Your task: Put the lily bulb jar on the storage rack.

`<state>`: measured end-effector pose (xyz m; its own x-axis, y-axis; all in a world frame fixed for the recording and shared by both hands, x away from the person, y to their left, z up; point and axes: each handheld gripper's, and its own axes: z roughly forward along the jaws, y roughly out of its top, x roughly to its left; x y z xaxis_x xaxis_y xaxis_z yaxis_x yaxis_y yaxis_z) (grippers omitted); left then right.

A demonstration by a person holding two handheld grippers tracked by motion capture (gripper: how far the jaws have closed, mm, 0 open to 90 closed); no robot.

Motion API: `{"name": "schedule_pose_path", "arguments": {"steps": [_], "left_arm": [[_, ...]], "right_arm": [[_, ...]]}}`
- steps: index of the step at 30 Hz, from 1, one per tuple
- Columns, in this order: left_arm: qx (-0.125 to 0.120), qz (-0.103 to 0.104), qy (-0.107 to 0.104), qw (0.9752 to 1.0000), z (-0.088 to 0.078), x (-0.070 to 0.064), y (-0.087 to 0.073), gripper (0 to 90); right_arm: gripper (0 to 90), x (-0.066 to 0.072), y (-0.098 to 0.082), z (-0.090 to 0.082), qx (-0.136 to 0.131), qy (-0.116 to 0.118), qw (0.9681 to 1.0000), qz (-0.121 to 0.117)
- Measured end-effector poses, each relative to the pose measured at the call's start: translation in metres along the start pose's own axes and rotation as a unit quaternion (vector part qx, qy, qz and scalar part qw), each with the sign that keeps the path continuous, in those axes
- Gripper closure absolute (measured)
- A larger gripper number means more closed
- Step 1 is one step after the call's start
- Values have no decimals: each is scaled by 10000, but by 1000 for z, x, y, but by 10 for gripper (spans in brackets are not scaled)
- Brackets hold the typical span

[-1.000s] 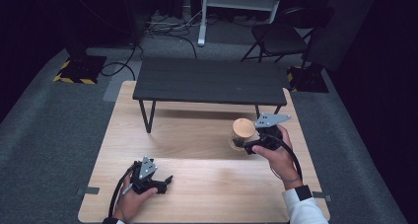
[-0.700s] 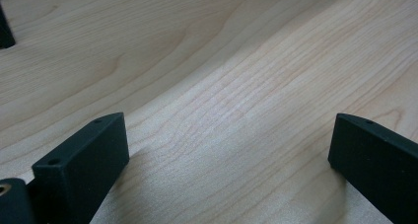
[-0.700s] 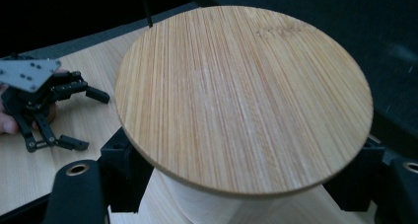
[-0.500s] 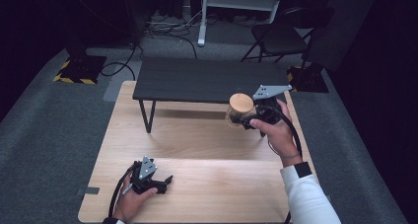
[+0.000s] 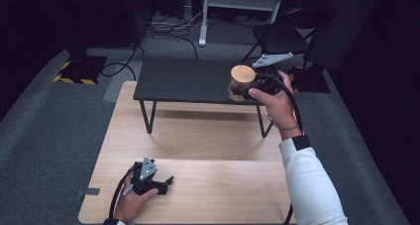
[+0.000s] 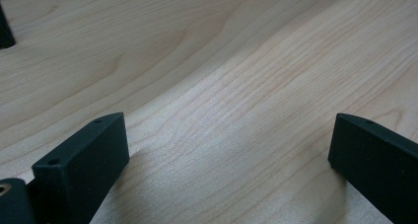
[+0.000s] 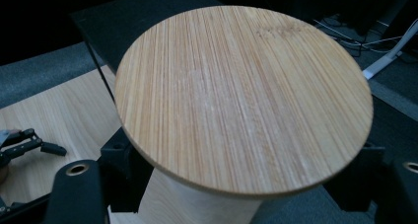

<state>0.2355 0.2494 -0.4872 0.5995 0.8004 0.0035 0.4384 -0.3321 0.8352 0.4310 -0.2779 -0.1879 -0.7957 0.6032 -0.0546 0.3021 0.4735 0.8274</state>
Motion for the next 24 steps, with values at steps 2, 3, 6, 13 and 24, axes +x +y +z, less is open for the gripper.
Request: {"name": "schedule_pose_path", "arguments": {"steps": [2,3,6,13,24], "left_arm": [[-2,-1,1,10000,0,0,0,19],[-1,-3,1,10000,0,0,0,19],[-1,-2,1,10000,0,0,0,19],[2,-3,9,10000,0,0,0,18],[-3,-20,30,10000,1,-1,0,19]], "right_arm": [[249,-3,4,5,28,-34,10000,35],[249,-3,5,7,49,-80,9999,45],[249,-9,6,13,58,-128,9998,143],[249,-16,3,26,89,-220,9992,318],[249,-20,-3,40,121,-329,9982,480]]}}
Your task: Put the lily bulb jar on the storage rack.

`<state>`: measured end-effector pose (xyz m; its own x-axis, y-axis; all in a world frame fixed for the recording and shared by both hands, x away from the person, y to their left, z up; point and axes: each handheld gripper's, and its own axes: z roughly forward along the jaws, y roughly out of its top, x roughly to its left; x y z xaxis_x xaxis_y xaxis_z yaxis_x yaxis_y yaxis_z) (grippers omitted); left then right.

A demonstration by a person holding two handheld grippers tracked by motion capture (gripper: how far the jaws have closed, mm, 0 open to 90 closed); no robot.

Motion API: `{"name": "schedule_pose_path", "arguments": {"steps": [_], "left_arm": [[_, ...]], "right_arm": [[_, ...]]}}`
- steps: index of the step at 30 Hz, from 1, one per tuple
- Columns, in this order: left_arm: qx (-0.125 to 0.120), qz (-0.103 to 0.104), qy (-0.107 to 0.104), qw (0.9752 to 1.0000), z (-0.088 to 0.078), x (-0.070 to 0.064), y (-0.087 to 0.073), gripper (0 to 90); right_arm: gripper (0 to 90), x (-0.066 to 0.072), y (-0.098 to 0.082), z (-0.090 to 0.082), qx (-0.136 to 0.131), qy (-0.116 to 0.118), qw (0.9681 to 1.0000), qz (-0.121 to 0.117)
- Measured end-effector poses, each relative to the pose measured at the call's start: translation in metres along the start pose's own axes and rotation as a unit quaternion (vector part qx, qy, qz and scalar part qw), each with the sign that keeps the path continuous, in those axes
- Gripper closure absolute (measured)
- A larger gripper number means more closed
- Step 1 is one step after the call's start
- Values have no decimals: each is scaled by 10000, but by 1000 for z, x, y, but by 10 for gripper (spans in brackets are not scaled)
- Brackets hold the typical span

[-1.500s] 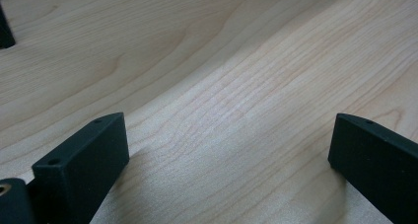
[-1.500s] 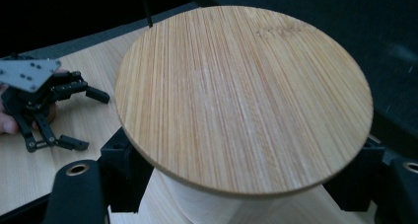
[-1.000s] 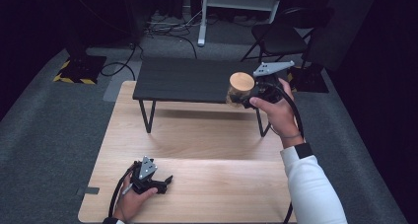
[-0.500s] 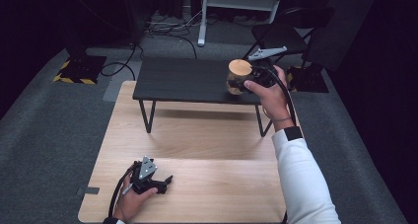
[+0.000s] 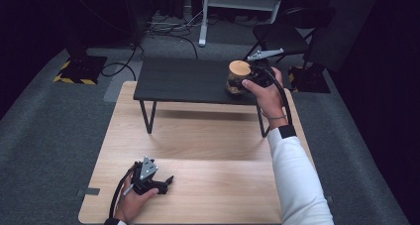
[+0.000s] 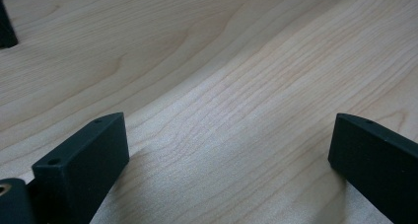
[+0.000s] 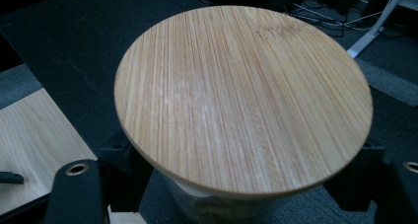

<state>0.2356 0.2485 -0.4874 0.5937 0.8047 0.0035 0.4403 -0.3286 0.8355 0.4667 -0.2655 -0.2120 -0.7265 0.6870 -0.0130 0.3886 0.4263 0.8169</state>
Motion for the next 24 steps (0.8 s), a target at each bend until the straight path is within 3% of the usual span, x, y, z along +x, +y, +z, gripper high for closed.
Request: {"name": "schedule_pose_path", "arguments": {"steps": [6,11,16,19,24], "left_arm": [[-3,-1,3,10000,0,0,0,18],[-1,-3,6,10000,0,0,0,18],[0,-5,7,10000,0,0,0,19],[-1,-8,8,10000,0,0,0,19],[-3,-8,9,10000,0,0,0,18]], "right_arm": [[249,-3,-2,8,80,-9,9999,84],[248,1,-5,12,29,-83,10000,12],[238,2,-15,14,-164,-104,9998,53],[71,1,-15,17,-39,-133,9998,158],[30,5,-16,9,-27,-217,9998,0]]}}
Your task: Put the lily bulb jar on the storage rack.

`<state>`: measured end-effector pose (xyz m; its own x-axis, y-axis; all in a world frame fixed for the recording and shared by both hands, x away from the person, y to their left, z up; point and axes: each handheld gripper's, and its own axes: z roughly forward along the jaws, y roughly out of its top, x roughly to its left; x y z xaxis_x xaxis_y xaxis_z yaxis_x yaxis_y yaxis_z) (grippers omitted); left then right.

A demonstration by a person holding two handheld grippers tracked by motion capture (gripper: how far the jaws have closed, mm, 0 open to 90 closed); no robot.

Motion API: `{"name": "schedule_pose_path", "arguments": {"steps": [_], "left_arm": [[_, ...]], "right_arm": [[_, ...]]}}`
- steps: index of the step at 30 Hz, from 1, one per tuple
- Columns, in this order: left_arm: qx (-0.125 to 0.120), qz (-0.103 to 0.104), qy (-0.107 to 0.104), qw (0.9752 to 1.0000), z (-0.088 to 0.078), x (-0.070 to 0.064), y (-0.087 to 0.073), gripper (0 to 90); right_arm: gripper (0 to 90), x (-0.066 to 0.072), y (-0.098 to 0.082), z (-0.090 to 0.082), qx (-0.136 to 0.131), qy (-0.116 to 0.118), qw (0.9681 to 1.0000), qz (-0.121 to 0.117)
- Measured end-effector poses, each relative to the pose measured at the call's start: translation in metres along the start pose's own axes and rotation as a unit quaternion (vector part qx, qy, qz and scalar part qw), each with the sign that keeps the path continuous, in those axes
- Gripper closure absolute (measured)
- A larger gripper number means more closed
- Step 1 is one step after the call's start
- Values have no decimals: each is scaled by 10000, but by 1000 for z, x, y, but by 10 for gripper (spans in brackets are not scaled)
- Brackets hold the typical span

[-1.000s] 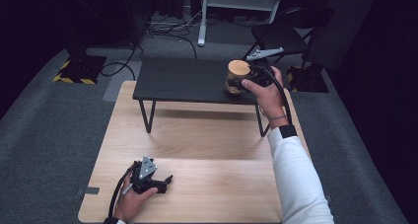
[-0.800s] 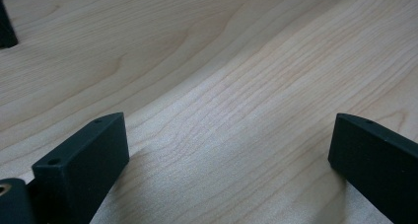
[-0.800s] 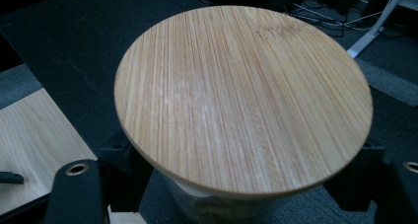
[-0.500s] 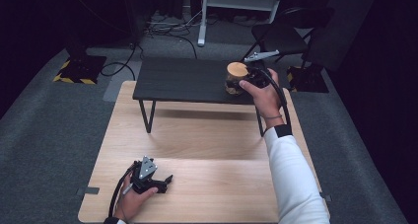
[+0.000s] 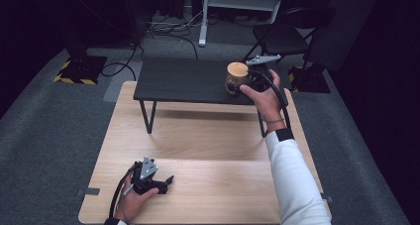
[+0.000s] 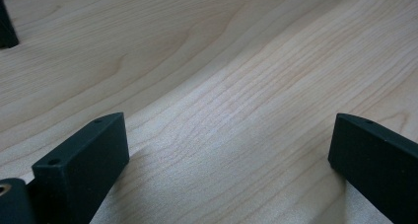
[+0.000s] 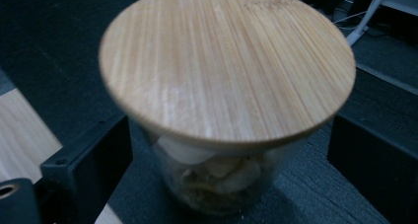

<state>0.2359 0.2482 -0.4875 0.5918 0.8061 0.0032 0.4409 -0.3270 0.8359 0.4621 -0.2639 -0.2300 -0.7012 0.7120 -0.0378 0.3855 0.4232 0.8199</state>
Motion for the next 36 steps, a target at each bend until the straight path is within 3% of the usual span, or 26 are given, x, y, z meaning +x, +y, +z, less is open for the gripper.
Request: {"name": "schedule_pose_path", "arguments": {"steps": [2,4,9,14,17,24,32,36], "left_arm": [[1,-1,0,10000,0,0,0,19],[1,-1,0,10000,0,0,0,19],[-3,-5,3,10000,0,0,0,18],[-2,-6,3,10000,0,0,0,19],[-3,-6,3,10000,0,0,0,18],[-3,-6,3,10000,0,0,0,18],[-3,-8,4,10000,0,0,0,18],[-5,-10,3,10000,0,0,0,18]], "right_arm": [[30,5,0,-7,56,-106,9999,-71],[31,6,-10,-14,-130,-98,9997,-164],[30,11,-30,-30,-123,-131,9997,-165],[31,22,-68,-46,-473,-162,9986,-198],[31,26,-88,-53,-489,-65,9987,-156],[32,45,-143,-64,-664,-144,9976,-129],[33,62,-206,-68,-664,-230,9975,-47],[33,68,-238,-68,-587,-278,9978,126]]}}
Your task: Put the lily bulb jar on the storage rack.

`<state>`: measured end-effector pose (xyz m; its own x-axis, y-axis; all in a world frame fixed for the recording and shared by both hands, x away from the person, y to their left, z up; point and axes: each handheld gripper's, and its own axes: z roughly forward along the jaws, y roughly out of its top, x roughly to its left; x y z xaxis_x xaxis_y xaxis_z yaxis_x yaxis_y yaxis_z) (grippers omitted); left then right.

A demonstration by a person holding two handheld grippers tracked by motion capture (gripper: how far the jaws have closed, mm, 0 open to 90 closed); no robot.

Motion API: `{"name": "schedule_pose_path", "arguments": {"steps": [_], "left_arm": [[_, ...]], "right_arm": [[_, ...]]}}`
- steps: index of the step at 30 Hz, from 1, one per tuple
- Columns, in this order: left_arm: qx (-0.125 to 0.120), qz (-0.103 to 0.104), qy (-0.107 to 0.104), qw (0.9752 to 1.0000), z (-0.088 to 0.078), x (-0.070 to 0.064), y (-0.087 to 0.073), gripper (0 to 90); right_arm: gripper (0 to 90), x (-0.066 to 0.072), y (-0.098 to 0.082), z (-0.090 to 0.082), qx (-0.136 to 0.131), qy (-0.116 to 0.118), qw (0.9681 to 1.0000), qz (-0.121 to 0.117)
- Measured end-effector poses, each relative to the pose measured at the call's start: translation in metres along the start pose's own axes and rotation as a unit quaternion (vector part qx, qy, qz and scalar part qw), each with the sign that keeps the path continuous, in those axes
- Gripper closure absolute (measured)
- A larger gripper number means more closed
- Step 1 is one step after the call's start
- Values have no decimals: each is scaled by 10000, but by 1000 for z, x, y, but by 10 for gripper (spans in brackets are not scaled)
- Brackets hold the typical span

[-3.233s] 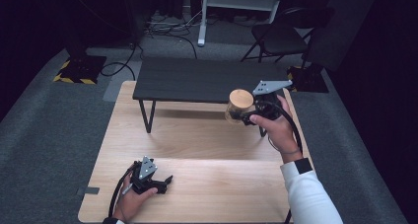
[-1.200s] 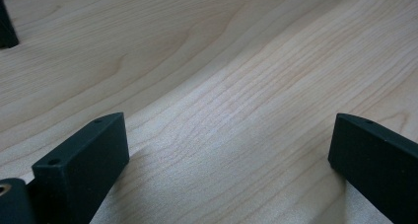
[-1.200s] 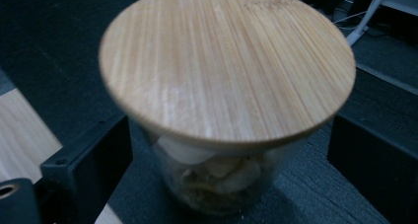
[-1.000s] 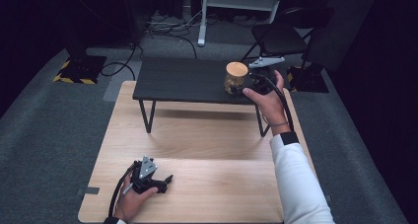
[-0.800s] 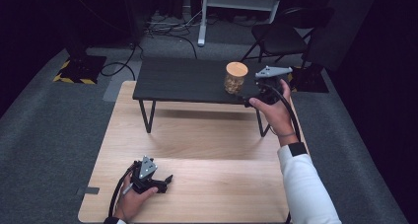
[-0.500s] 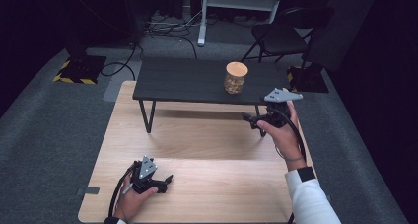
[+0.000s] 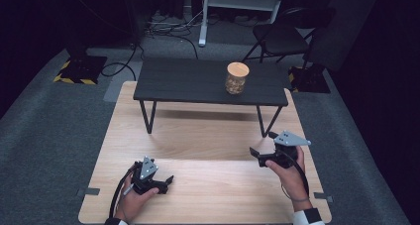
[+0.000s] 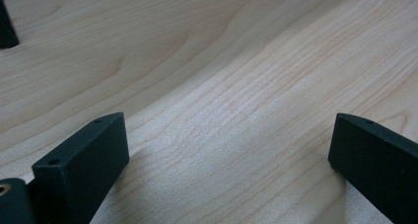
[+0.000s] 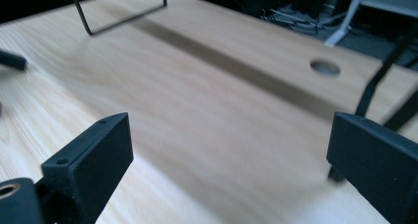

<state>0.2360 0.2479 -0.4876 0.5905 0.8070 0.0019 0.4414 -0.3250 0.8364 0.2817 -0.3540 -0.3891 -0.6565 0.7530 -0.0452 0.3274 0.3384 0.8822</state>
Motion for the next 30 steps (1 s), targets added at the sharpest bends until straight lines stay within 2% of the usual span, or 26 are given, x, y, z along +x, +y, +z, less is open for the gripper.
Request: {"name": "schedule_pose_path", "arguments": {"steps": [4,7,10,16,21,30], "left_arm": [[-1,1,1,10000,0,0,0,19],[2,2,1,10000,0,0,0,19],[0,1,1,10000,0,0,0,18],[2,2,1,10000,0,0,0,18],[2,2,0,10000,0,0,0,18],[0,2,-4,10000,0,0,0,19]], "right_arm": [[34,3,-28,-1,118,7,9998,135],[34,4,-38,-1,226,-6,9996,149],[37,4,-49,-3,220,0,9995,246],[40,6,-59,-2,383,-39,9990,247],[49,8,-65,1,589,-80,9981,143],[38,10,-78,7,814,-73,9964,202]]}}
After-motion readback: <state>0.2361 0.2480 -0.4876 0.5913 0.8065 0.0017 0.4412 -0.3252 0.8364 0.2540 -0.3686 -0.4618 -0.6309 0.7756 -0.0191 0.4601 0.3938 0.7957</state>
